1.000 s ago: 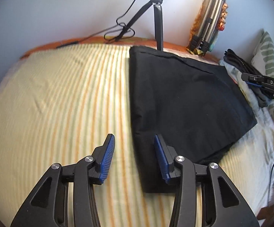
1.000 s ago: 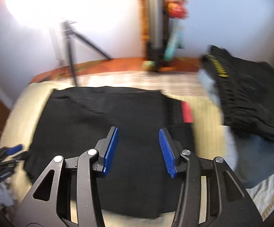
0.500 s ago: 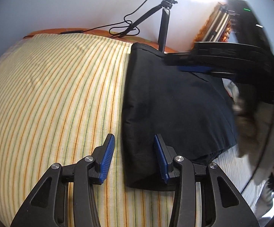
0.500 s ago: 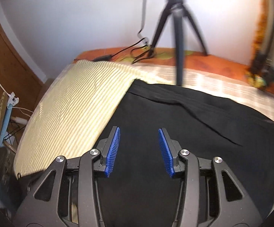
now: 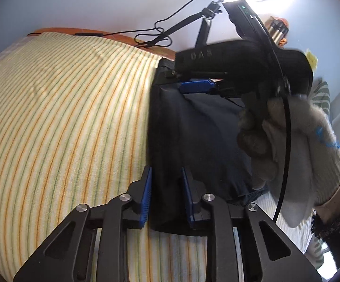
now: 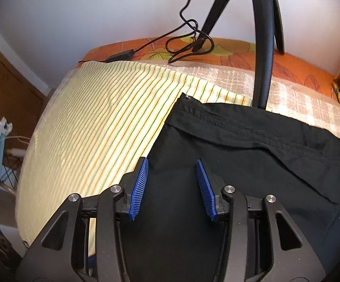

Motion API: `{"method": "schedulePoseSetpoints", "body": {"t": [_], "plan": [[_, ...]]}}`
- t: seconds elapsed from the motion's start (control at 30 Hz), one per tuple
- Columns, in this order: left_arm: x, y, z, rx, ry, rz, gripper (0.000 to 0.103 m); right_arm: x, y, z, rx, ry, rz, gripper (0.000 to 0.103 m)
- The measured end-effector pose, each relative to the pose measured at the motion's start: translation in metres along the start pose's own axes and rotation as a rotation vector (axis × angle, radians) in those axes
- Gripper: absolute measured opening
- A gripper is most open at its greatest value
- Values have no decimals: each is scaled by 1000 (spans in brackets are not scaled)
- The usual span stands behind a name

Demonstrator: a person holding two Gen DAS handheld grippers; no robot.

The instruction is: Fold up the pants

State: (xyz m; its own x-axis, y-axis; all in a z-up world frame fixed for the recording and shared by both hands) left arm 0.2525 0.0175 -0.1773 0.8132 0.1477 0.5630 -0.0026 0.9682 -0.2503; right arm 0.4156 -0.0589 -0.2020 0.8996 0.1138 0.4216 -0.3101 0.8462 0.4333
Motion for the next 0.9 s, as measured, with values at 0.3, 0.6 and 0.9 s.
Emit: {"method": "schedulePoseSetpoints", "body": {"t": [0.3, 0.6, 0.9], "plan": [[0, -8, 9, -47, -41, 12, 20, -5, 26, -4, 6, 102, -44, 59], [3, -21, 17, -12, -67, -29, 20, -18, 42, -31, -165, 175, 66, 34], [5, -16, 7, 25, -20, 31, 58, -17, 27, -2, -9, 94, -36, 7]]}}
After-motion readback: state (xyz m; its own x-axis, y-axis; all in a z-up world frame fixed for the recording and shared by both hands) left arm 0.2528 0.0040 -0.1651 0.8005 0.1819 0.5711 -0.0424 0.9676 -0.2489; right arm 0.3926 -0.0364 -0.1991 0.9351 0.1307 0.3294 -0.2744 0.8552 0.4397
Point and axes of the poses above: each gripper's, at about its wrist camera, not at the fingertips, and z roughly against the way its jaws point, y to its left, x to its top, the point moved 1 cm from there along -z, roughly the way its jaws point, and after that the axes turned 15 degrees about x, right-handed, at the moved point
